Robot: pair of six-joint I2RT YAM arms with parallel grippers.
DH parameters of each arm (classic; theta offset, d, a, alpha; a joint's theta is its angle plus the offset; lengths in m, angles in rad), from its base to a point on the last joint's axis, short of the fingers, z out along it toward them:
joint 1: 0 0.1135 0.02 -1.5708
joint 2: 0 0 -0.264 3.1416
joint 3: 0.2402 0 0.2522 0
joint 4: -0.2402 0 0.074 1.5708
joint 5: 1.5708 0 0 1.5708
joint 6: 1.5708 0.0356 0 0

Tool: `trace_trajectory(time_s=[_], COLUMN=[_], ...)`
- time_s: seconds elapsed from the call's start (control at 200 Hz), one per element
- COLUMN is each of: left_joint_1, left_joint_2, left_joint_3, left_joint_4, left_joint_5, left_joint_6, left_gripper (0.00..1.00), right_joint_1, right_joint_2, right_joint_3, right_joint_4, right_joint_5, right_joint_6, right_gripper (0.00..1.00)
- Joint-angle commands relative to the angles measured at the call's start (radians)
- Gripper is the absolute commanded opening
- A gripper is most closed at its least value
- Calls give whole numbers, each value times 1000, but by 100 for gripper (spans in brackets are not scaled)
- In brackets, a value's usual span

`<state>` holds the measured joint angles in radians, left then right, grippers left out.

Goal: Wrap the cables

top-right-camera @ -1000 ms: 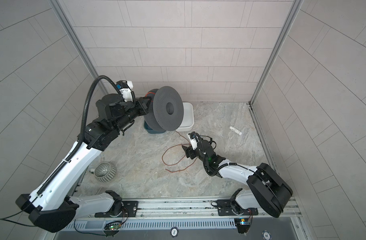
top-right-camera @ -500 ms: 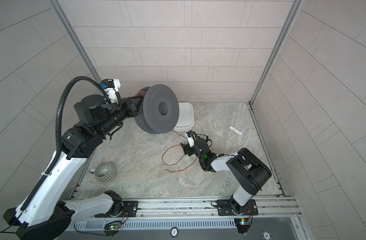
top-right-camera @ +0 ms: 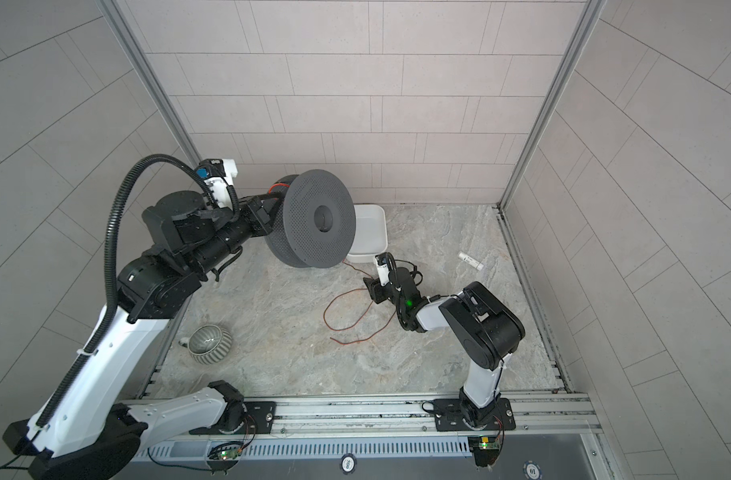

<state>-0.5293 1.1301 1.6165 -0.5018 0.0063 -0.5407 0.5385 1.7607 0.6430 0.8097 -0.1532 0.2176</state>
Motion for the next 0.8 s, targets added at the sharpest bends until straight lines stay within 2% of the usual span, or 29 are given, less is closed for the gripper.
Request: trace_trajectory(time_s=[0.0, 0.11, 0.365, 0.635, 0.796], left_joint_1=[5, 5, 5, 5, 6], left_joint_2=[-33, -35, -27, 1, -5], left_joint_3=[16, 8, -30, -120, -221], left_joint_4=[88, 92, 134, 228, 357], left_joint_5=[-2, -7, -38, -135, -235], left_joint_6=[1, 2, -1, -18, -19], left_gripper=[0, 0, 0, 0, 0], right_joint_1=[-5, -6, -5, 25, 55], right_joint_2=[16, 35, 11, -116, -253], right_joint_3=[13, 16, -18, -73, -79], right_joint_4=[10, 30, 34, -55, -230], right_joint_5=[-56, -104, -108, -72, -23], right_joint_6=[39, 68, 96, 89, 0], right_gripper=[47, 30, 0, 0, 0])
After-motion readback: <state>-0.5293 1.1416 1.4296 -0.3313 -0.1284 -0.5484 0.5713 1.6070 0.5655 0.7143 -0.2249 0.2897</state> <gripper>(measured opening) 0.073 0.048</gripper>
